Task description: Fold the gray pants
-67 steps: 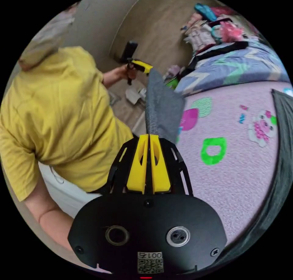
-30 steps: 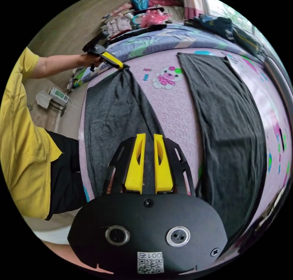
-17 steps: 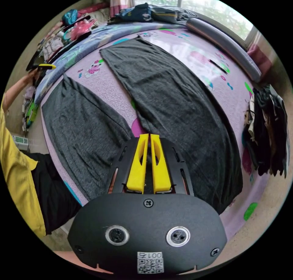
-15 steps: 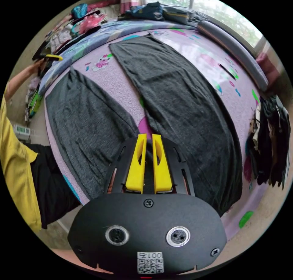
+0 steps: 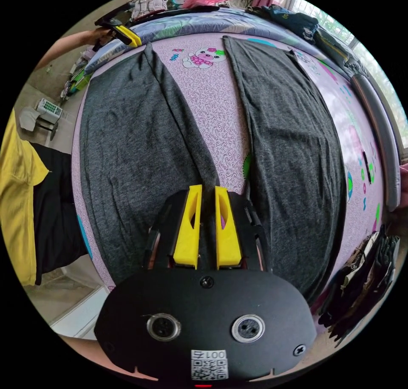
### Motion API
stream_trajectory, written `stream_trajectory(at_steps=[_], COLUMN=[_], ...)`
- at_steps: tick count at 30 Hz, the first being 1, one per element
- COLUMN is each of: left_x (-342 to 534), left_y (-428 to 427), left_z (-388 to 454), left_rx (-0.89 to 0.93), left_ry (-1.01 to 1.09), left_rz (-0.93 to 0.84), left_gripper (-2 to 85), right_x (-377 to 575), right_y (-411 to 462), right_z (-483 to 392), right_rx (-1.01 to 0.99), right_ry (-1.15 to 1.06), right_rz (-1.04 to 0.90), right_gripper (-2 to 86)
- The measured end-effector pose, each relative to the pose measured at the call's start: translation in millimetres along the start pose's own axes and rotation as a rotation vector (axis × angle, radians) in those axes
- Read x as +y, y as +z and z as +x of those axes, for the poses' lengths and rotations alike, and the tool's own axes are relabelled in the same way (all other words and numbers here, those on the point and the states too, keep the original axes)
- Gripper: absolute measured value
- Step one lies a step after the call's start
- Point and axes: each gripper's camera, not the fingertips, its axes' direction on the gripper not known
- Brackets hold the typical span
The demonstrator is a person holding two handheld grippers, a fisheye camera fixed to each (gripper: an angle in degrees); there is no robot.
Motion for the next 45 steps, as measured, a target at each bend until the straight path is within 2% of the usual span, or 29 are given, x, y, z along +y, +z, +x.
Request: stream_trajectory(at_steps=[7, 12, 19, 25, 30, 32, 36, 41, 45], left_x=[-21, -29, -26, -19, -40, -68, -113, -150, -156], left_y=[12, 6, -23, -61, -59, -50, -21, 12, 27], left_z=[-20, -20, -31, -49, -55, -74, -104, -120, -130], left_rx=[-0.047, -0.05, 0.02, 0.13, 0.047, 0.02, -0.032, -0.106, -0.108], left_ry=[-0.058, -0.016, -0.011, -0.046, -0.012, -0.026, -0.059, -0.051, -0.101], left_rz=[-0.013, 0.077, 0.035, 0.008, -0.032, -0.036, -0.11, -0.211, -0.219], left_gripper=[6.3, -0.4, -1.2, -1.4, -1.4, -1.5, -1.5, -1.5, -1.4], right_x=[13, 31, 53, 78, 91, 89, 81, 88, 102], right_y=[-18, -39, -59, -93, -109, -100, -72, -71, -80], right_z=[-4, 2, 11, 21, 62, 81, 113, 125, 121], right_rx=[0.01, -0.016, -0.055, -0.2, -0.336, -0.329, -0.346, -0.41, -0.422], right_ry=[-0.021, 0.021, 0.048, 0.005, 0.105, 0.18, 0.324, 0.381, 0.408], right_rz=[0.003, 0.039, 0.067, 0.077, 0.183, 0.2, 0.158, 0.161, 0.202], right_gripper=[1.0, 0.6, 0.6, 0.6, 0.6, 0.6, 0.7, 1.5, 3.5])
